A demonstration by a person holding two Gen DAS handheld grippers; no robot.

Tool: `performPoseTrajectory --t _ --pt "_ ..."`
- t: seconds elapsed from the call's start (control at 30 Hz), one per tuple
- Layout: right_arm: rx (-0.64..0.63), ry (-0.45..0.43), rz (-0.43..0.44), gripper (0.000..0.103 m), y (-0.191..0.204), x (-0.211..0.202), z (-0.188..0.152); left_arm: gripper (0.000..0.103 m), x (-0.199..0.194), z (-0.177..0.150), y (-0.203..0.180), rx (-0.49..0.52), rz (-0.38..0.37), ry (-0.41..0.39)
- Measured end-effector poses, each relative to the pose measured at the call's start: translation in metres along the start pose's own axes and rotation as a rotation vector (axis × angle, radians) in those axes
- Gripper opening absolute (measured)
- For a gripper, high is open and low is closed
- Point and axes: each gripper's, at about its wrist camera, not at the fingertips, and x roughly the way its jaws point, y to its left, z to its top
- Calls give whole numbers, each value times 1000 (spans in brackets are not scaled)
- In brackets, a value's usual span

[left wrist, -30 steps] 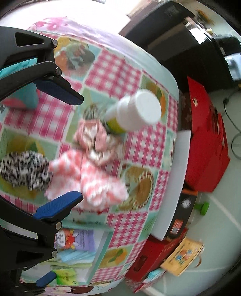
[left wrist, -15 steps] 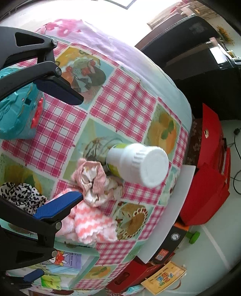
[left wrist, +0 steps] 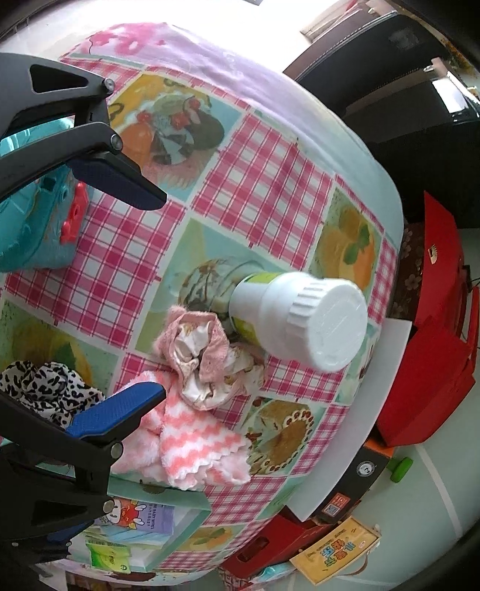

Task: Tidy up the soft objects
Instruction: 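Move both open tools back toward the remaining pile, then grasp the leopard-print cloth with the right tool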

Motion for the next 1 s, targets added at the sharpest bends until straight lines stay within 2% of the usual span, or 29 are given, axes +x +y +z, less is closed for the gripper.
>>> performPoseTrajectory --t 0.1,0.23,0.3,0.47,0.73,1.0 --pt "10 -11 23 103 0 1 0 94 1 0 -2 -2 -24 5" --pt "26 -11 108 103 2 3 -1 94 2 1 2 -20 -42 10" --pt "-3 -20 108 103 9 1 -2 94 2 1 5 -31 -50 12" --pt "-40 -11 177 101 25 5 -5 94 0 2 9 -31 -31 4" --pt "-112 47 155 85 44 23 -13 94 10 0 2 19 -18 35" --pt "-185 77 124 70 58 37 -21 94 14 0 0 21 -20 45"
